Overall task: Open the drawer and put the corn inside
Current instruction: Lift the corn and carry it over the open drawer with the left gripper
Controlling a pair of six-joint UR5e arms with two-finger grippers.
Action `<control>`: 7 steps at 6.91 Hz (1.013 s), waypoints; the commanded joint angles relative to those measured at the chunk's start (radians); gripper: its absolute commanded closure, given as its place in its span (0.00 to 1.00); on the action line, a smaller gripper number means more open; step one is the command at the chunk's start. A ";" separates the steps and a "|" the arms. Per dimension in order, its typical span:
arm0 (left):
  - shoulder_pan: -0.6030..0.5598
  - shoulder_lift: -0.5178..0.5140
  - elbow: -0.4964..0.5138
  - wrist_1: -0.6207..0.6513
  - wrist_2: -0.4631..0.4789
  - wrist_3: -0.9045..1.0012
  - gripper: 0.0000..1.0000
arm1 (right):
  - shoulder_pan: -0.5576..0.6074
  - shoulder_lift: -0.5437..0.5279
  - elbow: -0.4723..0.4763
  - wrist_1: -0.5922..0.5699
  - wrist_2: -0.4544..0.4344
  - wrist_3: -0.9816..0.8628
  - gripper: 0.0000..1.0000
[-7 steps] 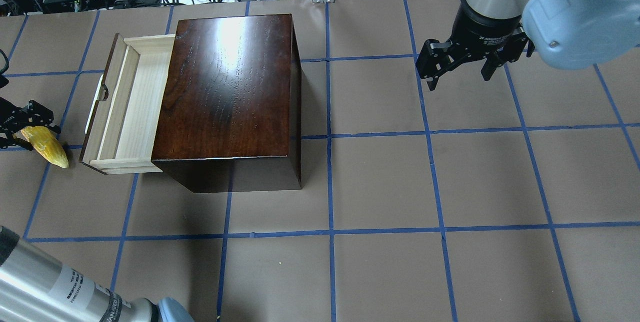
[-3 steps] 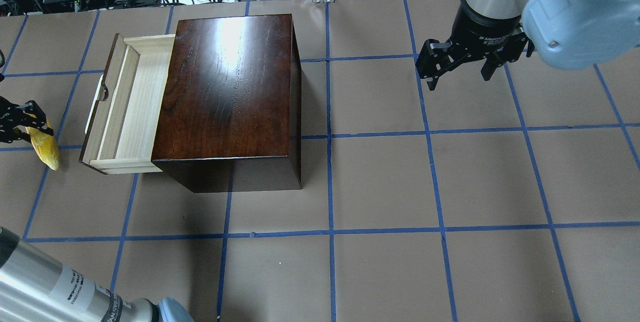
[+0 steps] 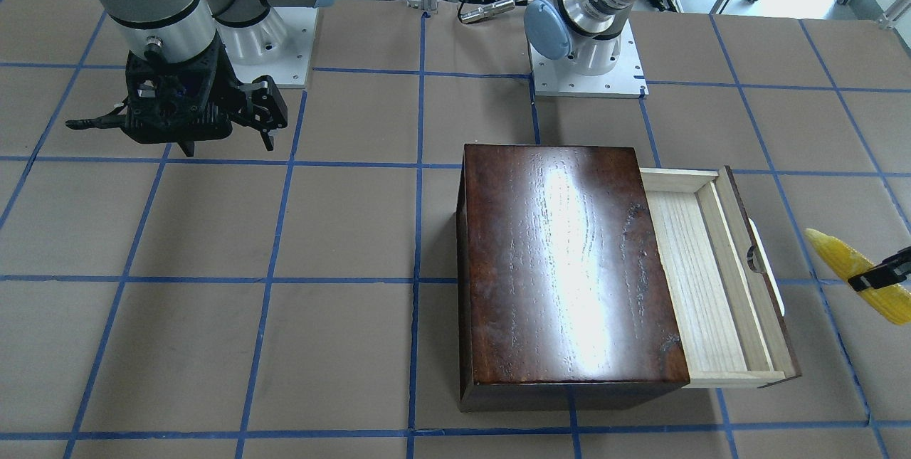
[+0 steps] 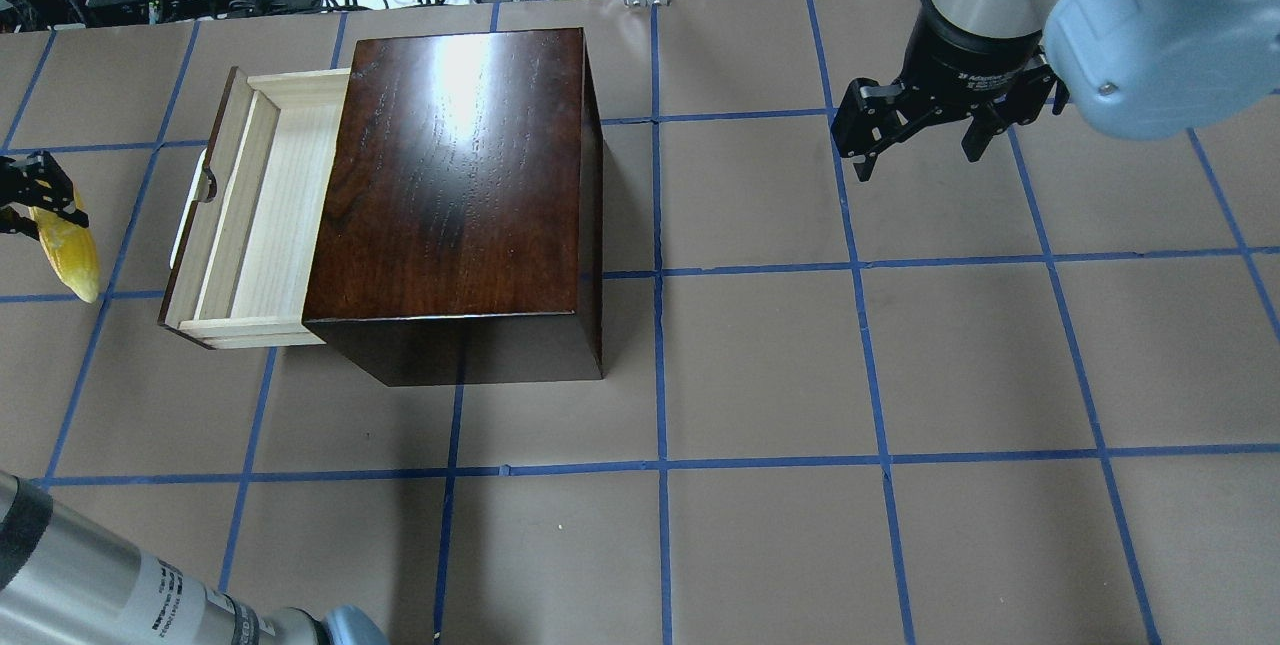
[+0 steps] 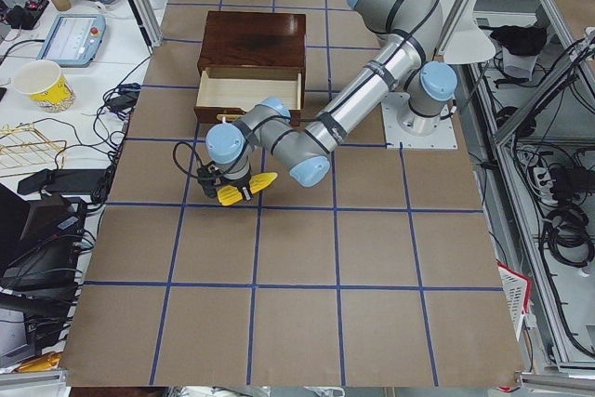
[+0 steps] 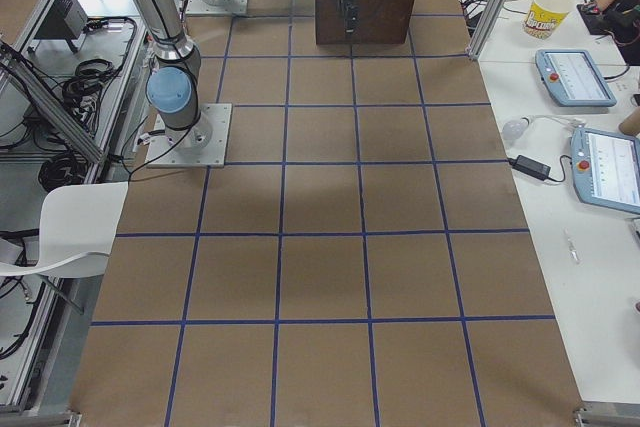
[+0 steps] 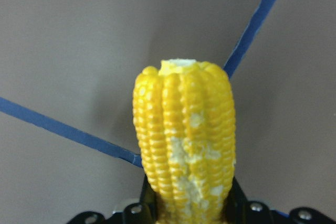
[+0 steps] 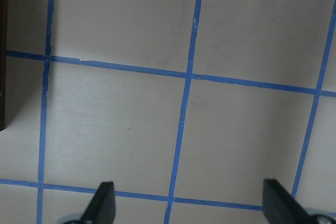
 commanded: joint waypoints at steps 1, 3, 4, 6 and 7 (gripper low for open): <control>-0.075 0.089 0.117 -0.187 0.002 0.001 1.00 | 0.001 0.000 0.000 0.000 0.000 0.000 0.00; -0.184 0.148 0.154 -0.238 0.041 0.025 1.00 | -0.002 0.000 0.000 0.000 0.000 0.000 0.00; -0.256 0.168 0.150 -0.240 0.063 0.062 1.00 | 0.001 0.000 0.000 0.000 0.000 0.000 0.00; -0.350 0.145 0.140 -0.238 0.063 0.187 1.00 | -0.002 0.000 0.000 0.000 0.000 0.000 0.00; -0.394 0.142 0.128 -0.240 0.063 0.192 1.00 | -0.002 0.000 0.000 0.000 0.000 0.000 0.00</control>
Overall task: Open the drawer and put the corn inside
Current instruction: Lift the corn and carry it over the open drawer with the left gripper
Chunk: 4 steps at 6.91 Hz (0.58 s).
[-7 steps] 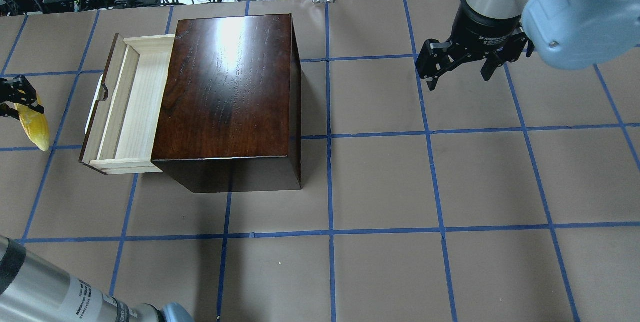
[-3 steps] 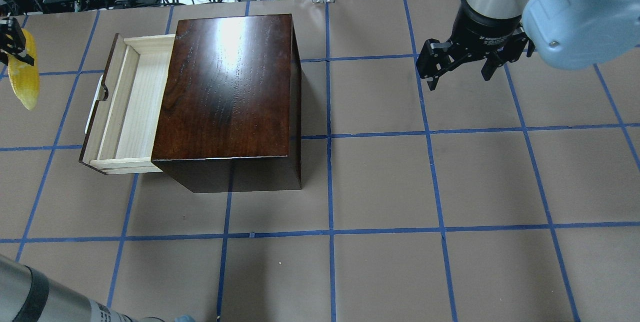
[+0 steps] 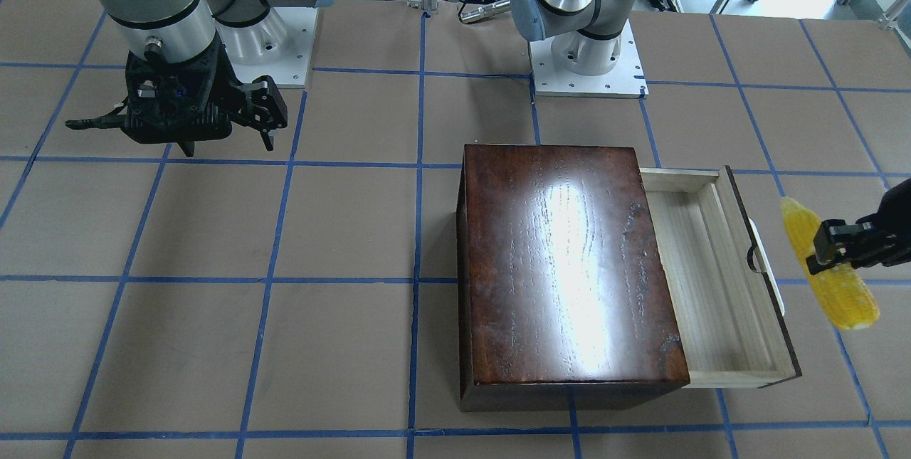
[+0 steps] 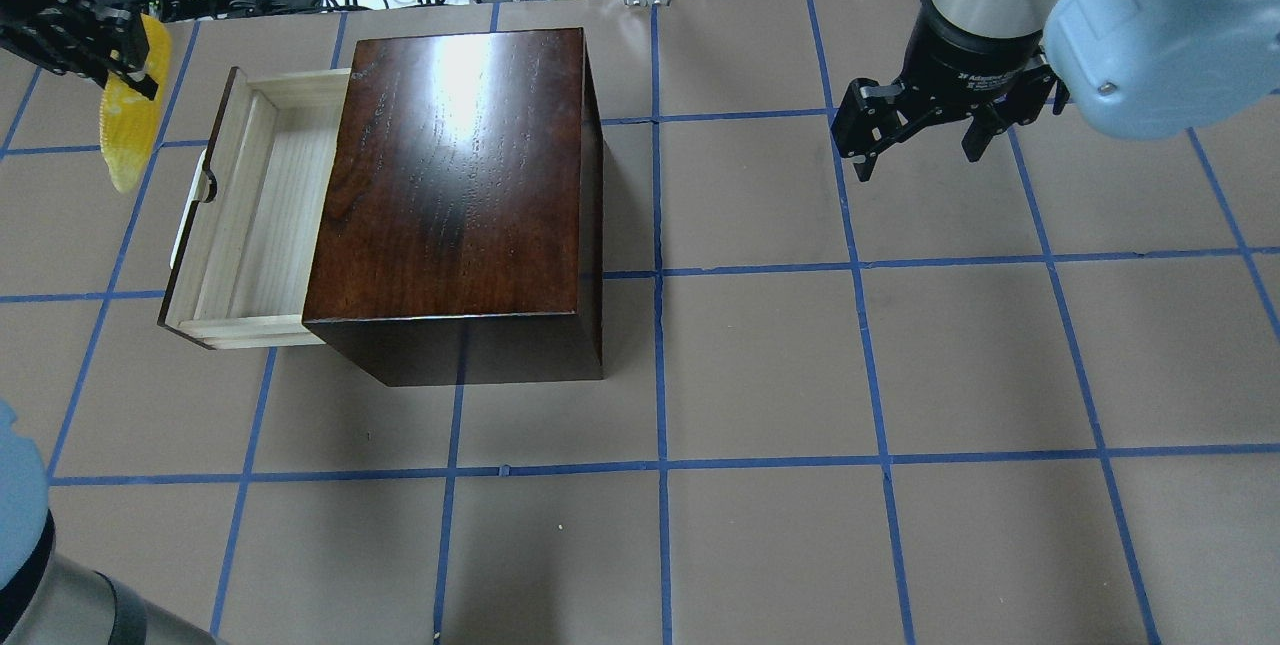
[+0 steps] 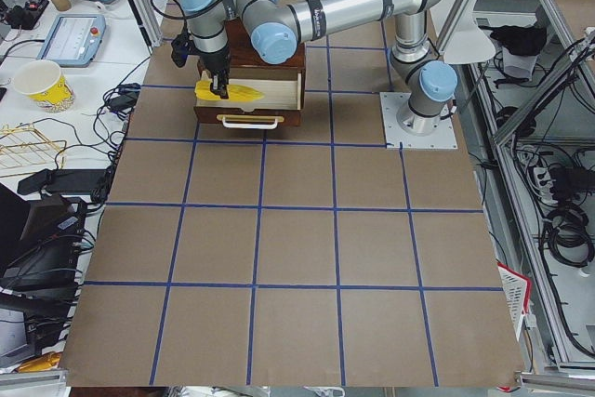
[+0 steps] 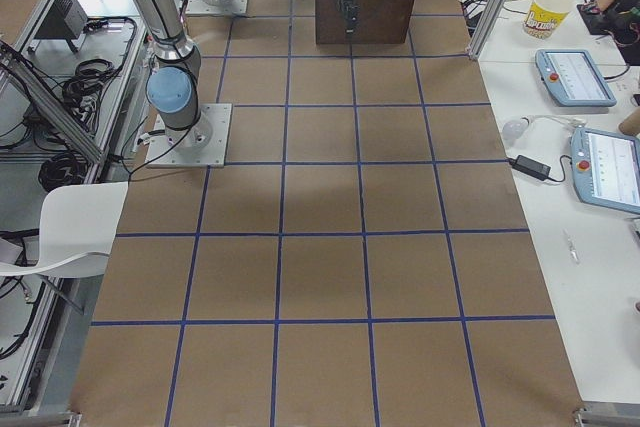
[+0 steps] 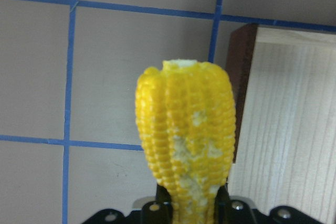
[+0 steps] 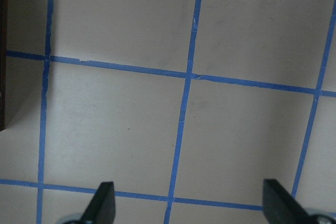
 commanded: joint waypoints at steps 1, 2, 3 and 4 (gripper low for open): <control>-0.100 -0.010 -0.048 0.008 0.001 0.034 1.00 | -0.001 0.000 0.000 0.000 0.000 0.000 0.00; -0.114 -0.010 -0.091 0.015 0.001 0.035 1.00 | -0.001 0.000 0.000 0.000 0.000 0.000 0.00; -0.113 -0.009 -0.118 0.017 0.001 0.046 1.00 | -0.001 0.000 0.000 0.000 0.000 0.000 0.00; -0.112 -0.012 -0.129 0.016 0.001 0.052 1.00 | -0.001 0.000 0.000 0.000 0.000 0.000 0.00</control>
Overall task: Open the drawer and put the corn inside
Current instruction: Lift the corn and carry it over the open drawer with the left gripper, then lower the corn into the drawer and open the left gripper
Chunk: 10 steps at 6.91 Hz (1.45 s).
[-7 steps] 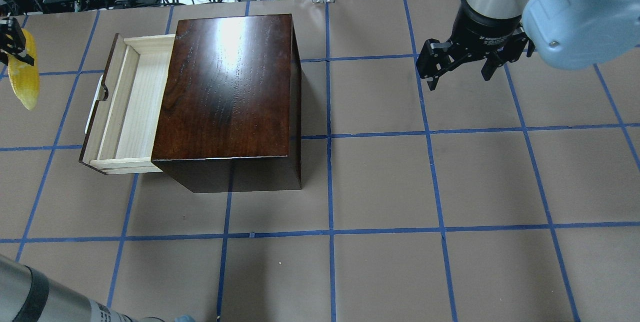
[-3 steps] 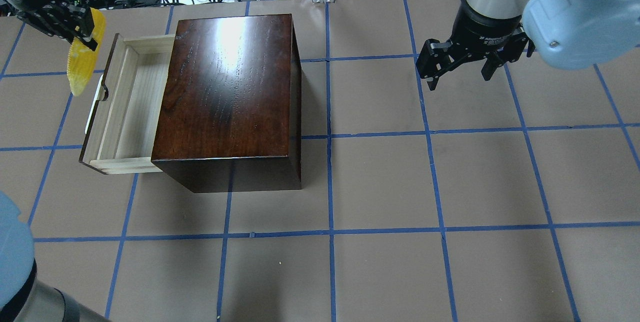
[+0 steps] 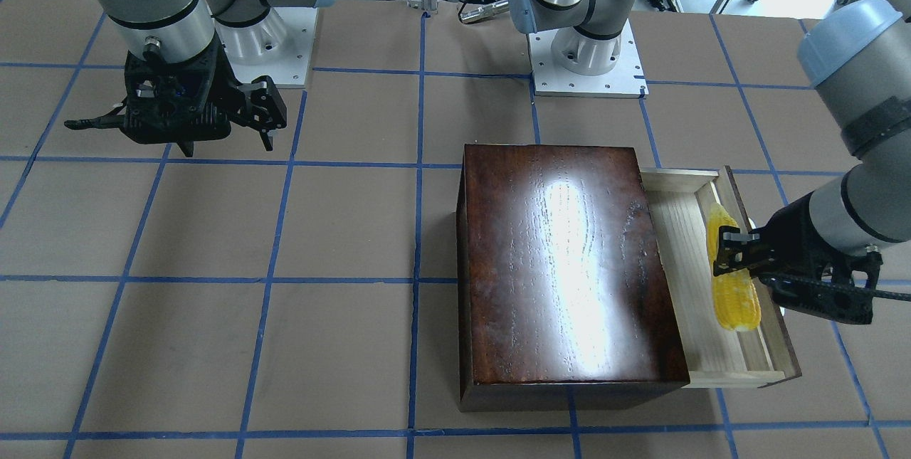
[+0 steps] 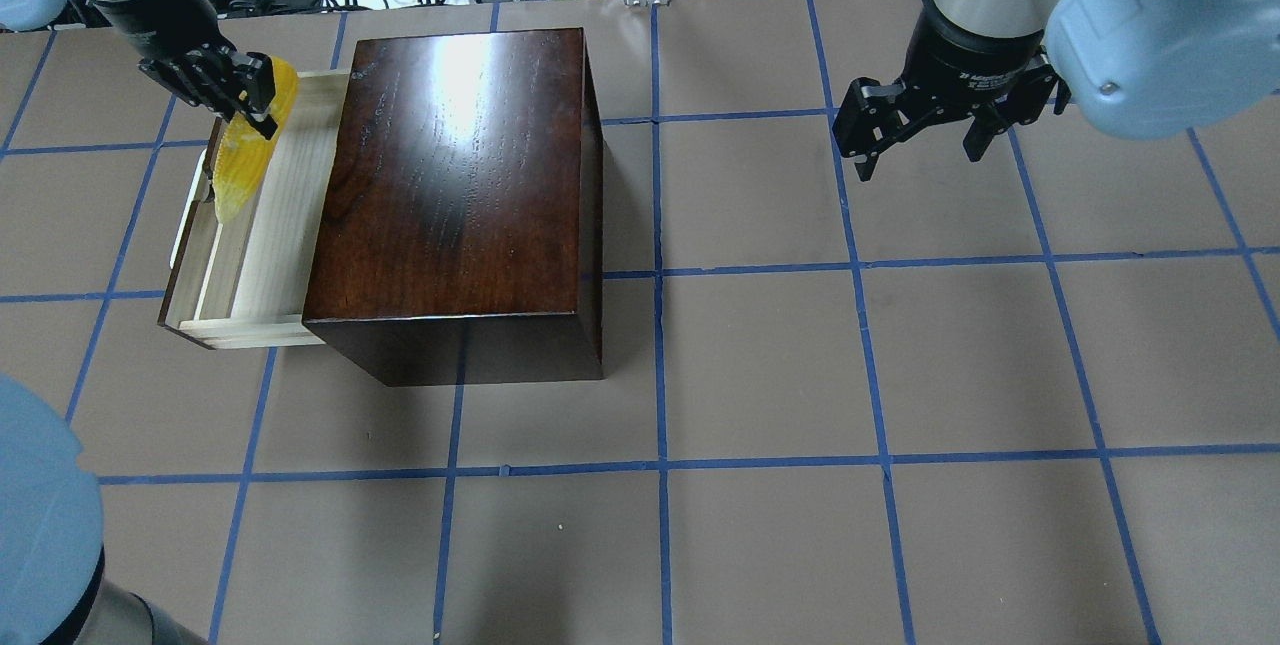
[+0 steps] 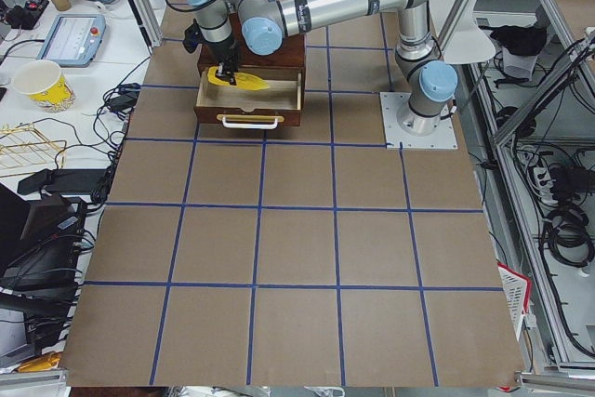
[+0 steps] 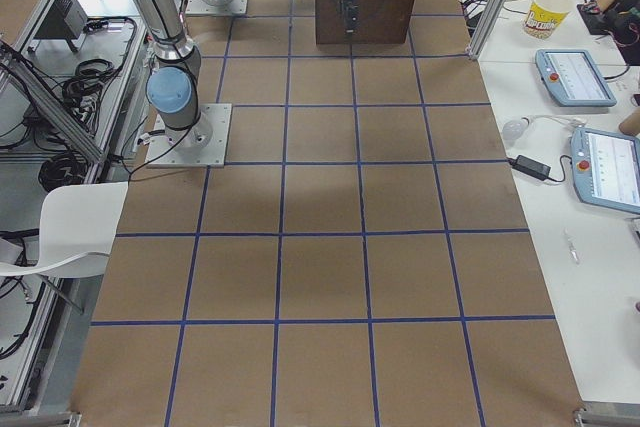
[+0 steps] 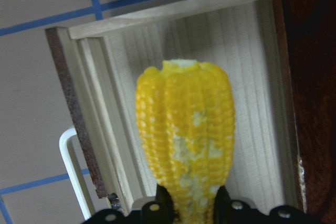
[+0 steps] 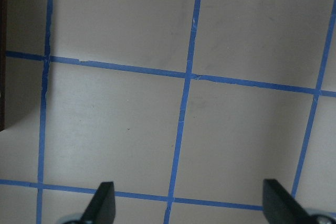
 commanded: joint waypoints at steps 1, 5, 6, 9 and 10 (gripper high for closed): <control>0.003 -0.014 -0.022 0.002 0.000 0.010 1.00 | 0.000 0.000 0.000 0.000 0.000 0.000 0.00; 0.008 -0.099 -0.022 0.040 -0.005 -0.075 1.00 | 0.000 0.000 0.002 0.000 0.000 0.000 0.00; 0.006 -0.106 -0.022 0.040 -0.009 -0.097 0.99 | 0.003 0.000 0.000 0.000 0.000 0.000 0.00; 0.001 -0.077 -0.016 0.042 -0.012 -0.097 0.00 | 0.000 0.000 0.000 0.000 0.000 0.000 0.00; -0.006 -0.068 -0.009 0.042 -0.008 -0.097 0.00 | 0.003 0.000 0.000 0.000 0.000 0.000 0.00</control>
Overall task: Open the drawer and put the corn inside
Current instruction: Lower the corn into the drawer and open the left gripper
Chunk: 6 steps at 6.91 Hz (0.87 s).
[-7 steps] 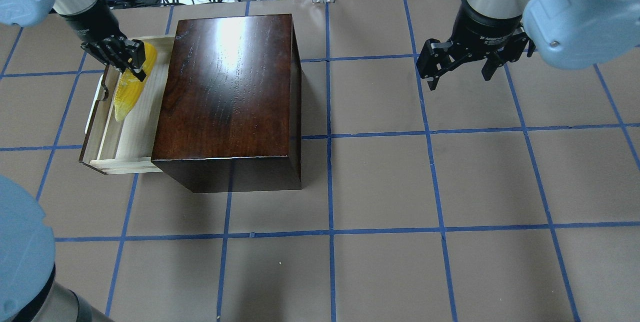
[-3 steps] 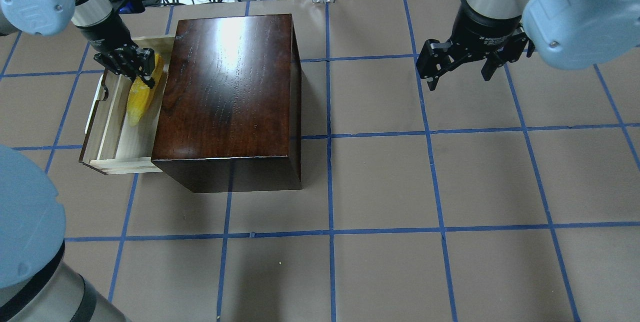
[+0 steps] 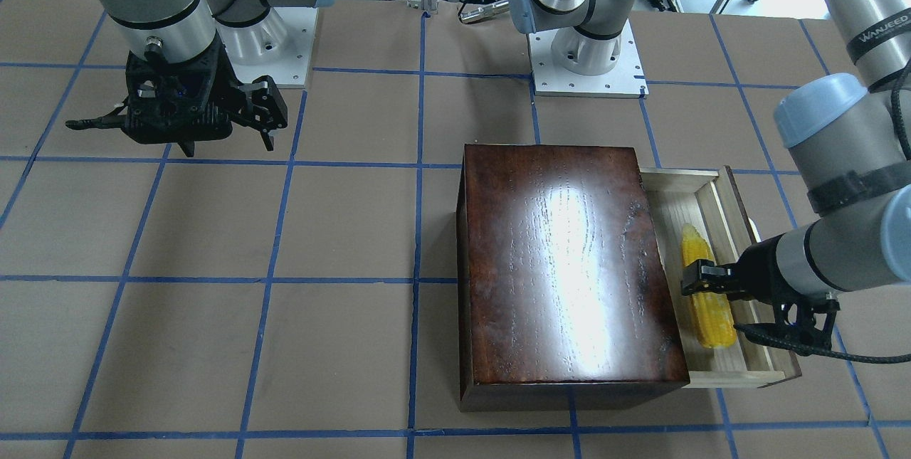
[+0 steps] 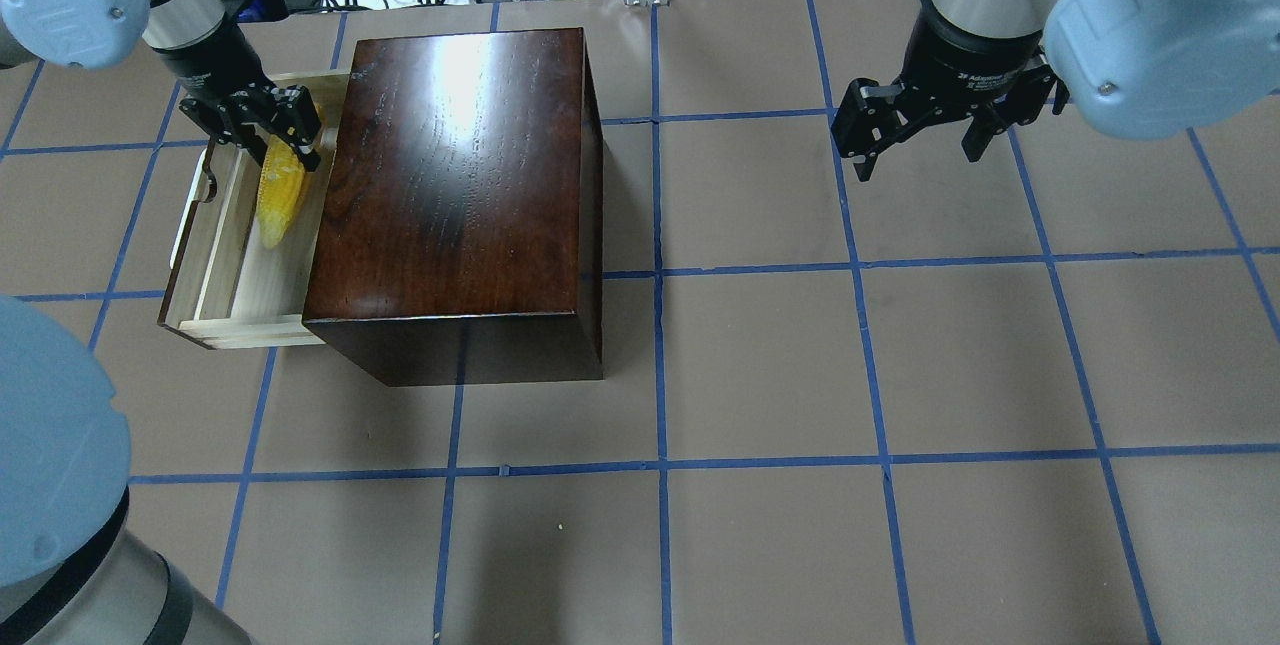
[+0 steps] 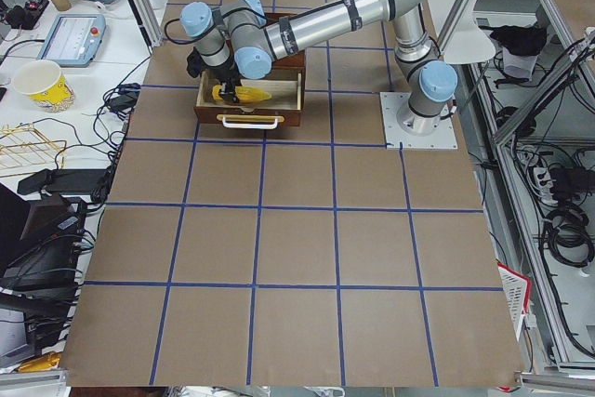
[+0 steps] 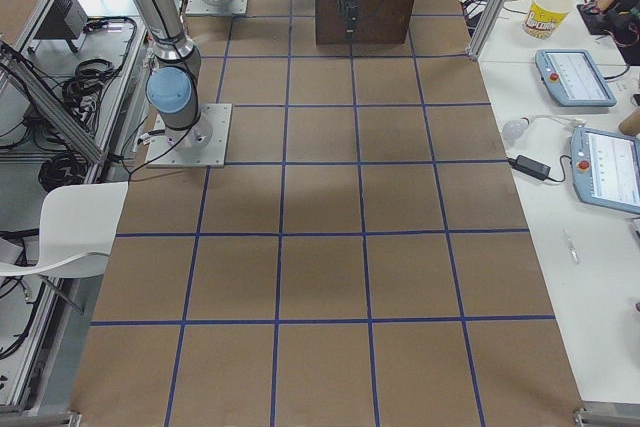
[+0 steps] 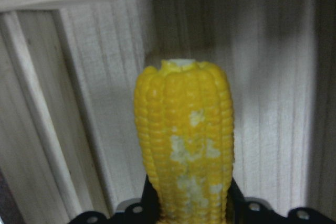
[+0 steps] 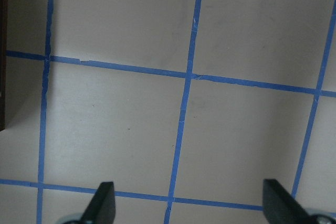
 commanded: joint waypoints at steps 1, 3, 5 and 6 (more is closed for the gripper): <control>-0.009 0.026 0.010 -0.002 0.007 -0.001 0.00 | 0.001 0.000 0.000 0.000 0.000 0.000 0.00; -0.012 0.067 0.016 -0.017 0.007 -0.001 0.00 | -0.002 0.000 0.000 0.000 0.000 0.000 0.00; -0.031 0.115 0.036 -0.019 0.009 -0.087 0.00 | -0.002 0.000 0.000 0.000 0.000 0.000 0.00; -0.077 0.124 0.068 -0.022 0.010 -0.176 0.00 | 0.001 0.000 0.000 0.000 0.000 0.000 0.00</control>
